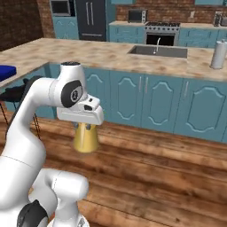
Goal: There is a tray on the dining counter. Grab the cup, mug, and pitcher and place them on the tray. The pitcher may be placed next to the tray if it cannot fit the tray.
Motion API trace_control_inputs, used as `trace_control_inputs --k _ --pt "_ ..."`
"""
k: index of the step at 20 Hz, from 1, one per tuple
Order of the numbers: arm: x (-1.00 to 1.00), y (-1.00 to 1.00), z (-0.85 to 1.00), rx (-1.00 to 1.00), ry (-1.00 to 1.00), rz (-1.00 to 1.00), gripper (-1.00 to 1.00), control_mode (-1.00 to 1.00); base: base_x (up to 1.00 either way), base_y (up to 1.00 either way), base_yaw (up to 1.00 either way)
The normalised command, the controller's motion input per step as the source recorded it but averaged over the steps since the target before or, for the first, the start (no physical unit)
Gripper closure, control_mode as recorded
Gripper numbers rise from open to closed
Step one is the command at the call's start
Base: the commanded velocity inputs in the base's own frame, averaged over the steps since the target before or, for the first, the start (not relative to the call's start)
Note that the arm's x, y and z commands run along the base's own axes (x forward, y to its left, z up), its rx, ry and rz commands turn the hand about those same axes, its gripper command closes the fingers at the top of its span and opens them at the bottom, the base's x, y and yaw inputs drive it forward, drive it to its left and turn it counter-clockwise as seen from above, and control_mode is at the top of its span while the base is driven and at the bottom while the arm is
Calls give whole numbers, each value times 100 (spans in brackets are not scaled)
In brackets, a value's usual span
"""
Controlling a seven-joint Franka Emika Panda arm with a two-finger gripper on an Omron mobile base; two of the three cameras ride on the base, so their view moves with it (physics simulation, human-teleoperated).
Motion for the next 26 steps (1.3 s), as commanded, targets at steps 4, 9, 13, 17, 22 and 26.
trace_control_inputs --k 4,9,13,17,22,26 --pt "0 0 0 0 0 0 100 100 100 -18 34" --pt "0 0 0 0 0 0 100 100 100 -20 36" --pt "0 0 0 0 0 0 100 100 100 -11 38" --pt "0 0 0 0 0 0 100 100 95 -8 38" --pt "0 0 0 0 0 0 100 100 82 -7 38" --pt "0 0 0 0 0 0 100 100 71 0 40"
